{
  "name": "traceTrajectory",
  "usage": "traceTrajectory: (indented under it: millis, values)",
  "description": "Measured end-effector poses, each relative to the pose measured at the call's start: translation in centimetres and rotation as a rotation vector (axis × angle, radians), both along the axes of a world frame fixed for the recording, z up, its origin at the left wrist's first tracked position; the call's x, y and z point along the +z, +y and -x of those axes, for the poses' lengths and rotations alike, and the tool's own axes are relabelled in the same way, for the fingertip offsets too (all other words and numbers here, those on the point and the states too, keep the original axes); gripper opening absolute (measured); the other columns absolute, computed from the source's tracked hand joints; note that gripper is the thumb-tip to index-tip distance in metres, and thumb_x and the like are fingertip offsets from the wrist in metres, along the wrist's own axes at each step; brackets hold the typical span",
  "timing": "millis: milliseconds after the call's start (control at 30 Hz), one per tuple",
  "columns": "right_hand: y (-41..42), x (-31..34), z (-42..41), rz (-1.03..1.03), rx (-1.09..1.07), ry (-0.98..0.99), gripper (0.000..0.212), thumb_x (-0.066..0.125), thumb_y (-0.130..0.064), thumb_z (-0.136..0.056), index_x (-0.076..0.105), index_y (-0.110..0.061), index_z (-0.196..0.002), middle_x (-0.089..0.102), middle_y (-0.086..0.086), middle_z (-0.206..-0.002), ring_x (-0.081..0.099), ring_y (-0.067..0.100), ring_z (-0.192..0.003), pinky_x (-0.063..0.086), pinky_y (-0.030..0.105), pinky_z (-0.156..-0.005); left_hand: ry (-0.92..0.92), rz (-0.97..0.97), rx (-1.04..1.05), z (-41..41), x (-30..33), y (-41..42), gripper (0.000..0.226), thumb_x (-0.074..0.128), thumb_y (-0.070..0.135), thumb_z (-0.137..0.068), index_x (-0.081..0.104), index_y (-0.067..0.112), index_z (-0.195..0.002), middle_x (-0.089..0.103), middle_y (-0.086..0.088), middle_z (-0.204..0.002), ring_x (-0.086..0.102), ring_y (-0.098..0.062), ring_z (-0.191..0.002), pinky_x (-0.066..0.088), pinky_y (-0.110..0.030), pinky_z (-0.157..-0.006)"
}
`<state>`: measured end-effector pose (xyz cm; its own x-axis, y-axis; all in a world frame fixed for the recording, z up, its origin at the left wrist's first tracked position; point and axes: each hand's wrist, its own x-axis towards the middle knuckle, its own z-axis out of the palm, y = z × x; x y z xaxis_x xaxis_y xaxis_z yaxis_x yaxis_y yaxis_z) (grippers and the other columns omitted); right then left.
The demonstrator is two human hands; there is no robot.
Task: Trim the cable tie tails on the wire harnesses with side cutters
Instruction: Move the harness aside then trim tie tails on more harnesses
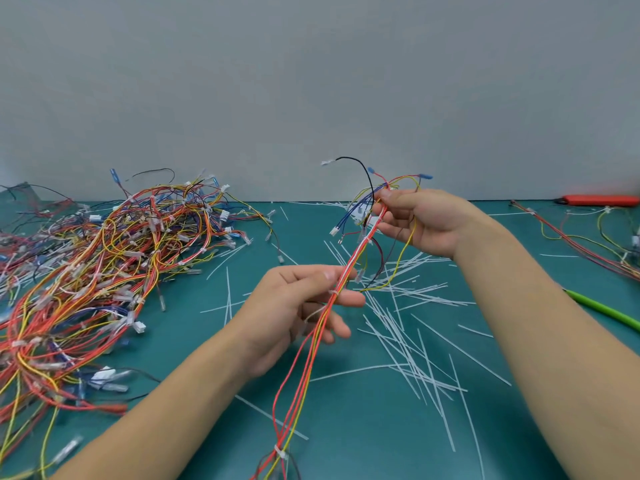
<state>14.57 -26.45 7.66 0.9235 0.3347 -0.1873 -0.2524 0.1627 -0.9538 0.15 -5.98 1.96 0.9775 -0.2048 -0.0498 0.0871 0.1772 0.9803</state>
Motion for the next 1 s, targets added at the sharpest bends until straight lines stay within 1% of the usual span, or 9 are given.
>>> traceTrajectory:
  millis: [67, 133, 300, 533, 667, 767, 867, 933, 1000]
  values:
    - [-0.2, -0.2, -0.1, -0.010, -0.014, 0.018, 0.010, 0.058, -0.014, -0.104, 0.065, -0.012, -0.098, 0.071, 0.003, -0.067, 0.061, 0.005, -0.049, 0.059, 0.023, -0.053, 0.028, 0.069, -0.025, -0.1, 0.1, 0.2, 0.033, 0.062, 0.025, -0.092, 0.074, 0.007, -0.116, 0.076, -0.022, -0.111, 0.073, -0.025, -0.063, 0.056, -0.028, -0.053]
    - [-0.4, -0.3, -0.3, -0.025, -0.020, 0.037, 0.010, 0.059, -0.014, -0.104, 0.066, -0.012, -0.097, 0.070, 0.003, -0.068, 0.060, 0.005, -0.049, 0.059, 0.023, -0.053, 0.052, 0.090, -0.049, -0.2, 0.1, 0.4, 0.041, 0.056, 0.022, -0.089, 0.071, 0.004, -0.122, 0.074, -0.024, -0.114, 0.074, -0.026, -0.067, 0.057, -0.029, -0.055]
    - [-0.4, -0.2, -0.2, -0.036, -0.013, 0.042, 0.010, 0.060, -0.015, -0.104, 0.066, -0.012, -0.097, 0.070, 0.003, -0.068, 0.058, 0.005, -0.049, 0.059, 0.022, -0.054, 0.063, 0.067, -0.056, -0.1, -0.2, 0.3, 0.041, 0.065, 0.013, -0.084, 0.070, 0.004, -0.124, 0.075, -0.024, -0.112, 0.074, -0.026, -0.067, 0.059, -0.029, -0.057]
    - [-0.5, -0.1, -0.2, -0.042, -0.020, 0.033, 0.009, 0.060, -0.014, -0.104, 0.067, -0.010, -0.100, 0.067, 0.003, -0.068, 0.055, 0.005, -0.048, 0.058, 0.022, -0.054, 0.082, 0.097, -0.037, -0.3, -0.7, 0.3, 0.029, 0.069, 0.015, -0.086, 0.075, 0.006, -0.113, 0.074, -0.023, -0.116, 0.073, -0.023, -0.069, 0.059, -0.030, -0.059]
    - [-0.3, -0.2, -0.2, -0.052, -0.002, 0.029, 0.009, 0.060, -0.014, -0.103, 0.067, -0.010, -0.100, 0.068, 0.003, -0.068, 0.056, 0.006, -0.048, 0.059, 0.022, -0.054, 0.058, 0.044, -0.045, -0.4, -0.8, 0.4, 0.025, 0.070, 0.020, -0.087, 0.077, 0.013, -0.109, 0.075, -0.016, -0.119, 0.073, -0.019, -0.069, 0.056, -0.026, -0.059]
    - [-0.2, -0.3, -0.2, -0.044, 0.006, 0.026, 0.008, 0.061, -0.014, -0.103, 0.067, -0.010, -0.100, 0.069, 0.004, -0.070, 0.057, 0.006, -0.049, 0.059, 0.023, -0.055, 0.065, 0.027, -0.031, -0.5, -0.9, 0.4, 0.025, 0.070, 0.021, -0.086, 0.077, 0.013, -0.108, 0.075, -0.015, -0.119, 0.072, -0.018, -0.069, 0.055, -0.024, -0.058]
    - [-0.1, -0.2, -0.2, -0.039, 0.008, 0.025, 0.008, 0.061, -0.014, -0.103, 0.067, -0.010, -0.099, 0.069, 0.004, -0.070, 0.058, 0.007, -0.050, 0.059, 0.023, -0.055, 0.061, 0.009, -0.018, -0.5, -1.0, 0.4, 0.028, 0.070, 0.021, -0.085, 0.076, 0.012, -0.111, 0.076, -0.014, -0.118, 0.071, -0.018, -0.066, 0.052, -0.023, -0.057]
    - [-0.1, -0.2, -0.2, -0.037, 0.004, 0.024, 0.009, 0.061, -0.014, -0.103, 0.067, -0.010, -0.098, 0.069, 0.005, -0.070, 0.058, 0.007, -0.050, 0.059, 0.024, -0.055, 0.055, -0.012, 0.007, -0.5, -1.0, 0.4, 0.024, 0.070, 0.021, -0.086, 0.078, 0.016, -0.107, 0.077, -0.013, -0.116, 0.068, -0.016, -0.062, 0.050, -0.023, -0.057]
    - [-0.2, -0.2, -0.2, -0.038, 0.002, 0.020, 0.008, 0.060, -0.014, -0.104, 0.066, -0.010, -0.099, 0.069, 0.005, -0.071, 0.058, 0.007, -0.050, 0.059, 0.024, -0.055, 0.056, -0.021, 0.024, -0.6, -1.0, 0.4, 0.017, 0.070, 0.017, -0.091, 0.079, 0.019, -0.105, 0.077, -0.013, -0.114, 0.066, -0.016, -0.058, 0.051, -0.022, -0.058]
